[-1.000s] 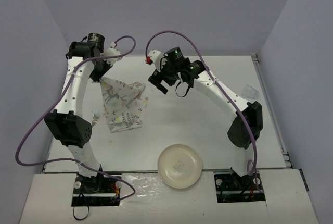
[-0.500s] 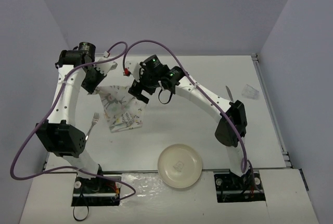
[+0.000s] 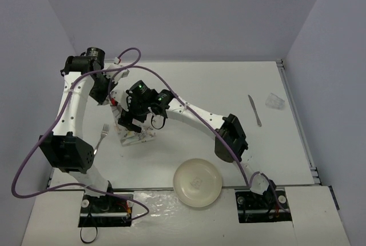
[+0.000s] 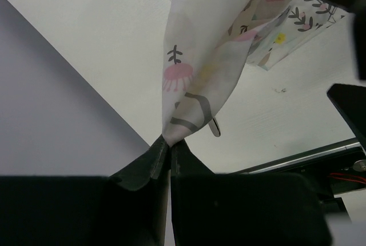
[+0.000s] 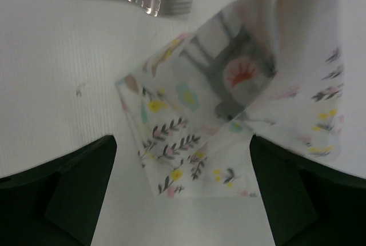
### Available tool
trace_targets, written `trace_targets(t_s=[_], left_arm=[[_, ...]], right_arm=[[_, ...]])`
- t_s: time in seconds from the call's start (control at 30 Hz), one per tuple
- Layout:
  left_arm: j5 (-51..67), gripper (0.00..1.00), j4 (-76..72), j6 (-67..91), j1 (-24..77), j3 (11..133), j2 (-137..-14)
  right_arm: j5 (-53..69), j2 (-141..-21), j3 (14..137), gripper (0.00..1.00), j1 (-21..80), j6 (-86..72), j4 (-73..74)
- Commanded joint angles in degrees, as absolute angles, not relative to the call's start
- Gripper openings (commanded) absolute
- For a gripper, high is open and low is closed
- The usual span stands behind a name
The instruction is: Set the dinner table for one person
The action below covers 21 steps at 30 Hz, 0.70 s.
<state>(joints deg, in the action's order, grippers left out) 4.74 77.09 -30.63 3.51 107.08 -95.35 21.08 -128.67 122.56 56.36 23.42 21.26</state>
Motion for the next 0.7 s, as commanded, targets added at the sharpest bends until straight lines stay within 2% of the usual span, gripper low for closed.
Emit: trace_targets(t_s=[0.0,0.43,0.67], left_arm=[[6.53,0.0,80.06,-30.73,3.66,106.96,-91.39],[7.8,0.0,82.25,-32.49,3.21,106.79,-88.2],[7.73,0.0,81.91,-32.22,1.89,110.02,-87.96]], right_arm=[[22.47,-132.65,123.87,1.0,55.17,22.03,20.42],[25.3,-140.4,126.16,0.99,52.73,22.53,20.29],[26.33,-141.45,124.96,0.86,53.2,22.02,20.39]])
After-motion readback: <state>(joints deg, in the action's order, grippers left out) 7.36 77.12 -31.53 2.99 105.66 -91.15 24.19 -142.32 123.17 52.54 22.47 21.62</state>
